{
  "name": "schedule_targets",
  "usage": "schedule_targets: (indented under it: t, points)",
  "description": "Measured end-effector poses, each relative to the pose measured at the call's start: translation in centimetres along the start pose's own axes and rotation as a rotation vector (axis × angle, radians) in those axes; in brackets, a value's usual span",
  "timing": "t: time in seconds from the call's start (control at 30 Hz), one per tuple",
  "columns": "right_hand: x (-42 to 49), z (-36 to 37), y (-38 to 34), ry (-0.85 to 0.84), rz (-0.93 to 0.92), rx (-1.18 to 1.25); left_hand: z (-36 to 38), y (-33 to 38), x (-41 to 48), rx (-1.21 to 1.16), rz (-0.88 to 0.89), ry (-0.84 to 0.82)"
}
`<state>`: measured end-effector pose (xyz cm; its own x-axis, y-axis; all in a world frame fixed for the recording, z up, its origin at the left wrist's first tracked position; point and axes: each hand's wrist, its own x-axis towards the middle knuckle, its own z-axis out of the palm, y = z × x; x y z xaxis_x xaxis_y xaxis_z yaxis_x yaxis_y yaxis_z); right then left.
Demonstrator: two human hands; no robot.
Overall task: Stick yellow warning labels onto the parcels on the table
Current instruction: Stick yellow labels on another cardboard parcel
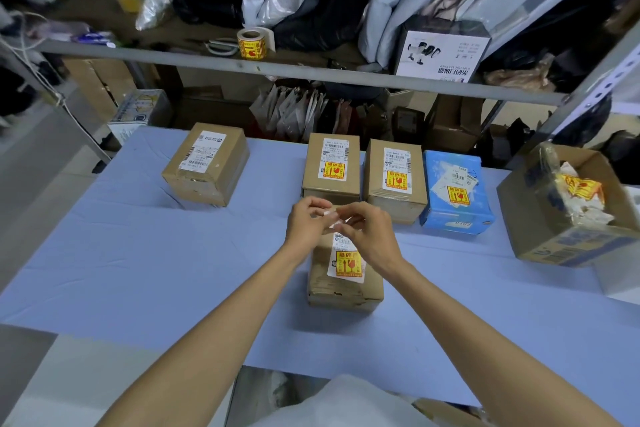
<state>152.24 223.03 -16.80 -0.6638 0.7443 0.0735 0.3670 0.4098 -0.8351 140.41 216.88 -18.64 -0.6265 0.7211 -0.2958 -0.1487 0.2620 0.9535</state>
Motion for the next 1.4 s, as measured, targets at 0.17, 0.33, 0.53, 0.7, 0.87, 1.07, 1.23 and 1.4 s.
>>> schedule_targets:
  t: [0.17,0.33,0.53,0.7,0.87,1.07,1.23,1.4]
  points:
    - [0.9,-0.6,-0.2,0.055,0.001,0.034,0.1,1.2,0.4,-0.161,-0.088,-0.038]
    - [1.4,-1.7,0.1,0.103,0.027,0.058,-0.1,2.6,0.6,-0.121,-0.070,-0.231]
    - [2.1,-2.3,-0.1,0.202,0.060,0.147,0.5,3.1,0.6,-0.186,-0.047,-0.266]
    - [2.6,-2.9,-0.2,0.170,0.077,0.266,0.1,4.1,0.8,-0.426,-0.160,-0.358]
    - [2.8,-3.9,0.1,0.036,0.090,0.303,0.1,4.4,1.0,-0.408,-0.207,-0.375]
    - [2.6,-3.9,-0.3,0.080,0.060,0.278,1.0,4.6,1.2,-0.229,-0.127,-0.250]
    - [2.4,-4.0,-0.4,0.068,-0.012,0.191,1.6,4.7,1.9,-0.187,-0.137,-0.182]
    - [2.4,-5.1,0.1,0.139,-0.119,-0.055,2.4,5.3,2.1,-0.131,-0.155,-0.267]
